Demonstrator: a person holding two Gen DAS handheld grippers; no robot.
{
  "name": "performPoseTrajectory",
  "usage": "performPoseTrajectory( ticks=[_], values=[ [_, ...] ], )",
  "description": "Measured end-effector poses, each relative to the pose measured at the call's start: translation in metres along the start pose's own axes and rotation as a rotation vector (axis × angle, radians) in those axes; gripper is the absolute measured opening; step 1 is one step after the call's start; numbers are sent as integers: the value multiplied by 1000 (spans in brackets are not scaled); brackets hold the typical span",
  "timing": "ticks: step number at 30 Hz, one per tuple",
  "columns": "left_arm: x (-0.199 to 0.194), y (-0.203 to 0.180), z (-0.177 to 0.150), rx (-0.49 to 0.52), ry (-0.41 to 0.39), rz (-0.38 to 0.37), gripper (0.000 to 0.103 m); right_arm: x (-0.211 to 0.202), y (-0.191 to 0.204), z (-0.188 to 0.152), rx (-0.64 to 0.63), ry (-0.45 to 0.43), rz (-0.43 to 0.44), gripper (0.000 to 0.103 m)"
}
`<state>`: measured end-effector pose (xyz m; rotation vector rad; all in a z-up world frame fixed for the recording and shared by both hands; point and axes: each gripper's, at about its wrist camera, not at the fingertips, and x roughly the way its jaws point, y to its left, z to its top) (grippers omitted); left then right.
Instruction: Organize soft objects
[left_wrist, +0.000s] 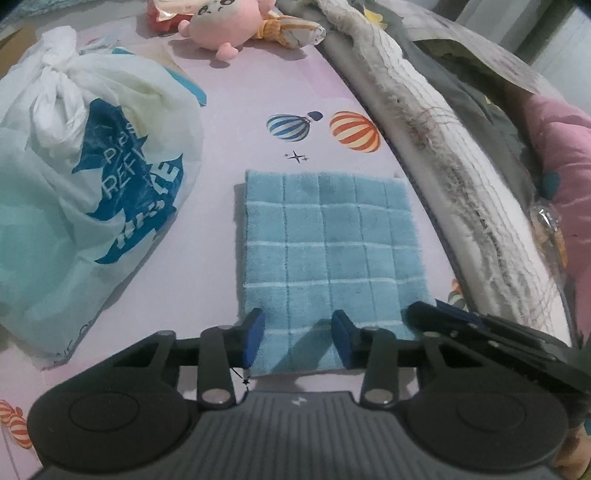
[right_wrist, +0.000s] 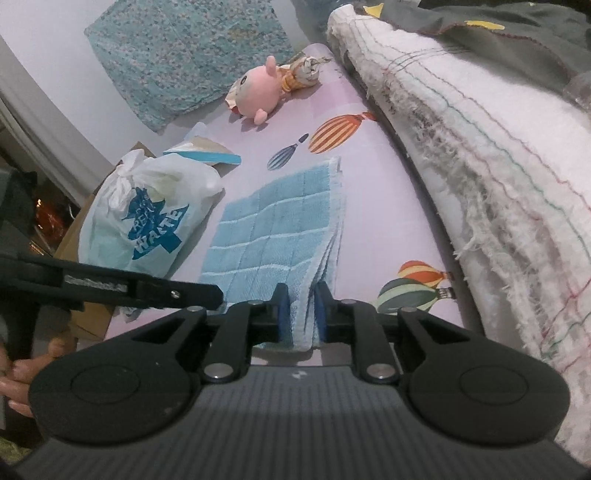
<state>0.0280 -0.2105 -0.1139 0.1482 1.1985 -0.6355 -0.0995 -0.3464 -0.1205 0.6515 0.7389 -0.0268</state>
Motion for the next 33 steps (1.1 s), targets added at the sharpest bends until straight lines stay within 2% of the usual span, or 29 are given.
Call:
performPoseTrajectory(
  ticks=[3,7,14,17,23,24,28,32,33],
  values=[
    [0,2,-2,4,-5,-8,38,-3,-3,2,57,-17,58,6],
    [-2,7,-3,-3,-9,-35,38,-14,2,11,106,-71,215,5],
    [-5,23,-3,-68,-6,-95,38,11,18,22,127,-9,319,5],
    [-9,29,-3,-79,-16,-85,39,17,19,22,127,6,274,5],
    [-7,28,-2,-66,-16,-68,39,-6,13,18,80,-35,49,10],
    [-7,26,-2,-58,-17,-60,39,-10,10,18,83,-43,32,13],
    [-6,19,-4,-16,-33,-3,39,-15,7,19,64,-75,-41,41],
    [-2,19,-5,-16,-23,27,34,10,14,11,-36,0,-108,42],
    [-2,19,-6,-15,-30,30,32,13,20,8,-85,-7,-119,42]
  ],
)
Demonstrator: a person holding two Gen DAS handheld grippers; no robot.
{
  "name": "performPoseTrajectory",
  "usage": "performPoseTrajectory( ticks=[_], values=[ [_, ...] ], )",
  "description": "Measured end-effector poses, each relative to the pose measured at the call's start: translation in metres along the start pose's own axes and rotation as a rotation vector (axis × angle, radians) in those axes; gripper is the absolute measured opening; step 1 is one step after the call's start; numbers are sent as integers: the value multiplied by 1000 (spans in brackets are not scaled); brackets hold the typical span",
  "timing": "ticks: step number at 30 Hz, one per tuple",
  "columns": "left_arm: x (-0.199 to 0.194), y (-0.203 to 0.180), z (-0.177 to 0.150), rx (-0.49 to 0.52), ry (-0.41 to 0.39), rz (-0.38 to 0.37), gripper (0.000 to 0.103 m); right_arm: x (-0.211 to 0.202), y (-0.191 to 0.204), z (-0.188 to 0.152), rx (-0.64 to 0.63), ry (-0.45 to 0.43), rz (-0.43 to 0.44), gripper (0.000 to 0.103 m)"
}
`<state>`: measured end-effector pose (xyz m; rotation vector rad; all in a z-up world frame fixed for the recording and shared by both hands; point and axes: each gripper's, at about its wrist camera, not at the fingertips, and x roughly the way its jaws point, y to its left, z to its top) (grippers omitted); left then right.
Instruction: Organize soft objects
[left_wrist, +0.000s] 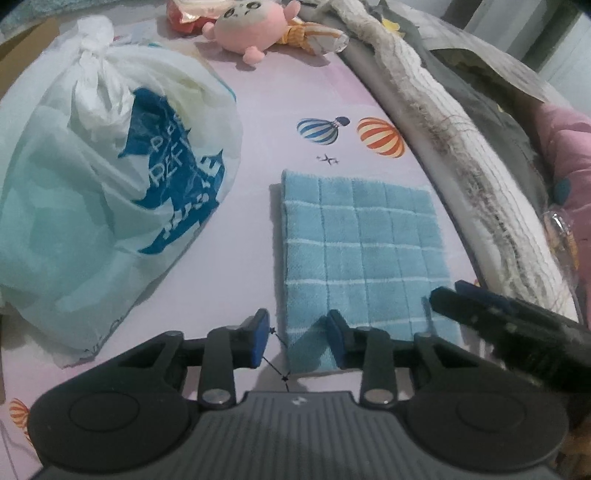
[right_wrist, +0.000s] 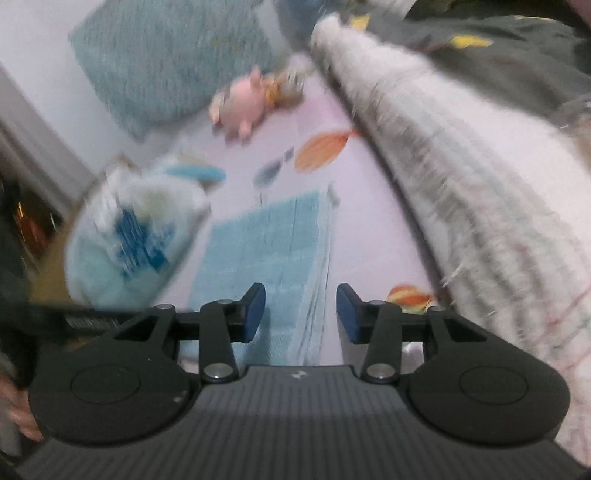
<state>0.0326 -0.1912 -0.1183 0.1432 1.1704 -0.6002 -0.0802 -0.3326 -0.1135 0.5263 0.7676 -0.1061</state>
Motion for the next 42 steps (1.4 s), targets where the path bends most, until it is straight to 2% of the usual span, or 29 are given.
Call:
performPoseTrajectory(
  ticks=[2,4,6,9,11,14,19,26,31,42],
  values=[
    [0,-1,-1,9,0,2,30,2,14,-2,-80,9,-37,42],
    [-1,-2,-1,8,3,-4,25,5,20,-4,-105,28,-23,22],
    [-1,-2,-1,5,3,-13,25,10,21,-5,-92,46,23,14],
    [-2,1,0,-20,8,-44,25,11,24,-8,-73,53,66,10],
    [-2,5,1,-55,14,-82,28,15,24,-10,-55,60,103,10],
    [-5,12,3,-115,7,-146,35,17,28,-11,-66,59,114,10],
    [-12,9,8,-122,-21,-214,56,17,27,-12,-58,63,157,10],
    [-6,-6,15,-80,-18,-212,67,20,38,-20,-121,41,192,10],
    [-3,-17,21,-22,10,-207,83,17,48,-28,-206,5,192,13],
    [15,-35,25,55,81,-133,88,3,66,-47,-387,-72,148,20]
  ],
)
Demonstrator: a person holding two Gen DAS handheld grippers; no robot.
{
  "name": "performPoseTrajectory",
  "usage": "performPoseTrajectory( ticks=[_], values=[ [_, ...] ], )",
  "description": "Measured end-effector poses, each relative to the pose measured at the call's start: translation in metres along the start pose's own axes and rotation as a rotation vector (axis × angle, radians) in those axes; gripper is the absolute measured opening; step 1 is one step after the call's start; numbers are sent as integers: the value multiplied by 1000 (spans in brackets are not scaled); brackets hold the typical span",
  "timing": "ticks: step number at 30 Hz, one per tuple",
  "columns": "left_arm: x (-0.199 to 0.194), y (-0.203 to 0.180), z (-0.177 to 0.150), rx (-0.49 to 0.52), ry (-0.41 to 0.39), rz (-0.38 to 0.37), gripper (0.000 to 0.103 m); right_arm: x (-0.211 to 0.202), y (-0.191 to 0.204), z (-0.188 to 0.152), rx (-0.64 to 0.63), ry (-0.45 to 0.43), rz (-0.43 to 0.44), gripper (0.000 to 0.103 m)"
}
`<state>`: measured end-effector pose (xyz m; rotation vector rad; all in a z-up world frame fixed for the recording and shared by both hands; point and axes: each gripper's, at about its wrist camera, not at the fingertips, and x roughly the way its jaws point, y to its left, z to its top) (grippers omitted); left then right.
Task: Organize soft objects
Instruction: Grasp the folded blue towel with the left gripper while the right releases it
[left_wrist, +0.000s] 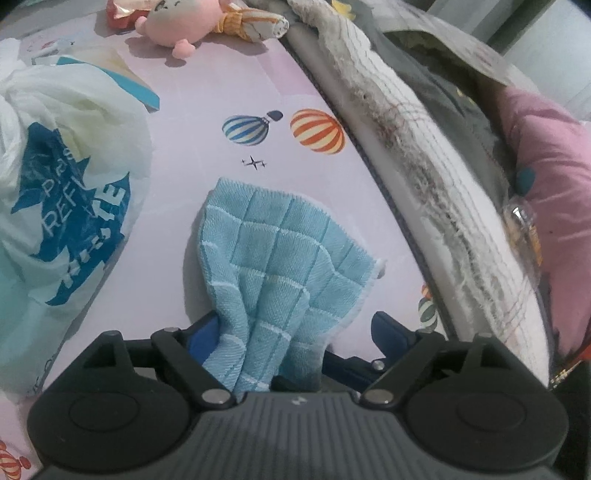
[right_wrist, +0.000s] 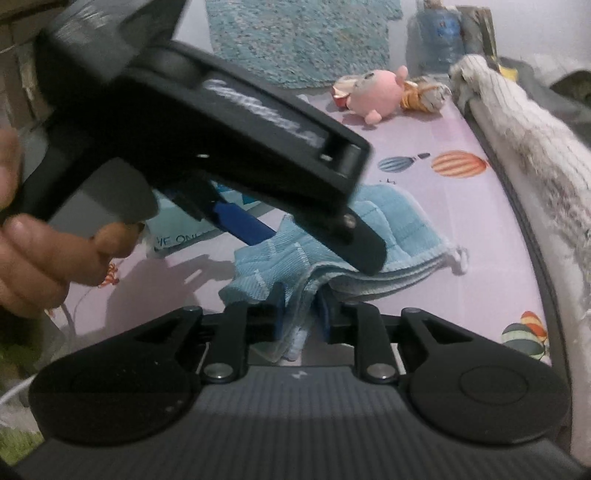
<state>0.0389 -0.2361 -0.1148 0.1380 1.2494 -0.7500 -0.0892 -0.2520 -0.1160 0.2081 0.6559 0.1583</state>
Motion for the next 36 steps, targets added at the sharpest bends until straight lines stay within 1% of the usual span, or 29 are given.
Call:
performPoseTrajectory(
  ticks=[3,6,8,12,14,19,20,23,24,25,28,31,36],
  values=[
    [5,1,0,-6,20,14,88,-4,5,-3,-35,-25,3,25],
    [7,1,1,-4,20,19,88,-9,9,-5,-55,-47,15,30],
    [7,0,0,9,18,27,87,-14,9,-7,-50,-60,27,33],
    [8,-6,-2,54,9,58,83,-25,6,-11,-34,-90,41,45],
    [8,-8,-4,75,2,72,82,-30,5,-13,-27,-96,46,45],
    [6,-11,-7,121,-10,114,70,-36,2,-18,-20,-91,46,47],
    [6,-11,-8,123,-11,118,69,-39,3,-20,-20,-93,40,47],
    [5,-10,-8,123,-18,133,61,-47,-2,-24,-9,-93,15,49],
    [4,-10,-8,121,-21,137,56,-51,-3,-26,-1,-95,4,50],
    [4,-9,-9,121,-25,141,49,-55,-5,-28,9,-98,-7,52],
    [2,-7,-10,109,-32,135,38,-69,-13,-35,62,-111,-52,53],
    [-1,-5,-11,90,-44,127,32,-78,-24,-38,119,-130,-83,53],
    [-9,1,-13,46,-57,90,29,-84,-35,-34,197,-158,-117,53]
  ],
)
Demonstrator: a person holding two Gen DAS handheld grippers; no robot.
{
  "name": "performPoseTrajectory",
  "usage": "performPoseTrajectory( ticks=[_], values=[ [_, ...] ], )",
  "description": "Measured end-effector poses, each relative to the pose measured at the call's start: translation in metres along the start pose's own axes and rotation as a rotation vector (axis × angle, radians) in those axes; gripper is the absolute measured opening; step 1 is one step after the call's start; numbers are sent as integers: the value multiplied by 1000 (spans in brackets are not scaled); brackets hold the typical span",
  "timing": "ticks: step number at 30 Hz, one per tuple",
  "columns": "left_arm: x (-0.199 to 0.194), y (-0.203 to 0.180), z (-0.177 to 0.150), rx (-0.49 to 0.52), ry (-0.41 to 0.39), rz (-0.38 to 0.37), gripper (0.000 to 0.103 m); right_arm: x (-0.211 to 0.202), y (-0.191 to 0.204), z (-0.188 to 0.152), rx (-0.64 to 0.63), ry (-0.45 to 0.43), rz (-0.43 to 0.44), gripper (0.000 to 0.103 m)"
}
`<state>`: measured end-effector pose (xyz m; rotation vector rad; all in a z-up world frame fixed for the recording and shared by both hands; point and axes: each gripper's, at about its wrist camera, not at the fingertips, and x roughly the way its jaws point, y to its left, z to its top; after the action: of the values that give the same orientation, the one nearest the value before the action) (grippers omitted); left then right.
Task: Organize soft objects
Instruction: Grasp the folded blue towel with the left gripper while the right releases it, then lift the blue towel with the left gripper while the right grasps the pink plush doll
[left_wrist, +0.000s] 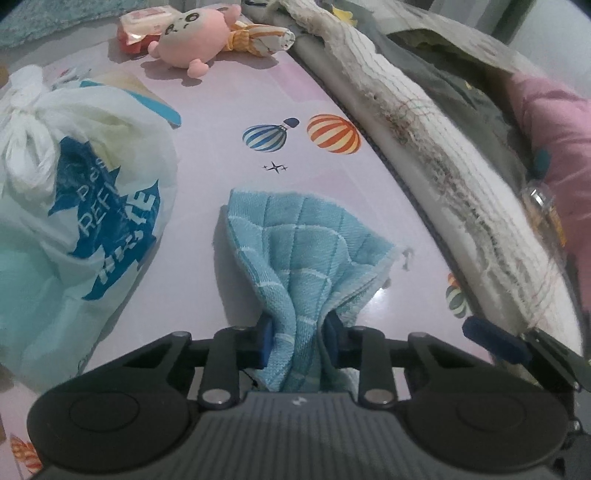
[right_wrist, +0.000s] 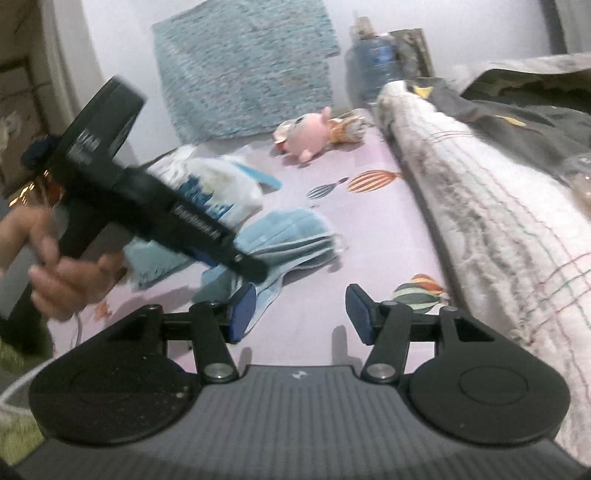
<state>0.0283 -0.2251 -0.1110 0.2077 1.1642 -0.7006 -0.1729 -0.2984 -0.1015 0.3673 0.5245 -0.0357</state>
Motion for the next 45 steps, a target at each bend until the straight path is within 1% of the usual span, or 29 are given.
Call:
performPoseTrajectory(
  ticks=[6,11,14,20,24,28,30,33,35,37,39,42,45],
  values=[
    [-24,7,-3,-56,-40,-78,28,-2,-8,21,82,-44,32,53],
    [-56,8,1,-71,-112,-122,28,-4,-2,43,115,-76,76,53],
    [-78,12,6,-87,-165,-139,28,-3,2,63,128,-99,114,53],
    [-122,30,20,-137,-286,-132,28,10,19,114,145,-96,168,53],
    [-149,54,29,-175,-368,-88,28,33,29,150,168,-66,237,53],
    [-169,84,43,-224,-433,-39,28,62,36,182,162,-14,246,56],
    [-174,96,49,-247,-456,-12,28,83,37,198,142,12,239,57],
    [-180,118,59,-286,-478,24,28,121,36,224,81,44,209,62],
    [-183,134,65,-314,-487,49,29,155,33,246,11,47,175,71],
    [-185,148,69,-343,-492,78,29,192,29,265,-58,44,158,83],
    [-188,166,71,-373,-494,108,29,238,23,284,-143,72,135,88],
    [-198,192,69,-416,-493,166,29,304,30,299,-274,132,58,90],
    [-203,216,69,-446,-480,217,29,361,37,300,-398,211,-18,91]
  ],
)
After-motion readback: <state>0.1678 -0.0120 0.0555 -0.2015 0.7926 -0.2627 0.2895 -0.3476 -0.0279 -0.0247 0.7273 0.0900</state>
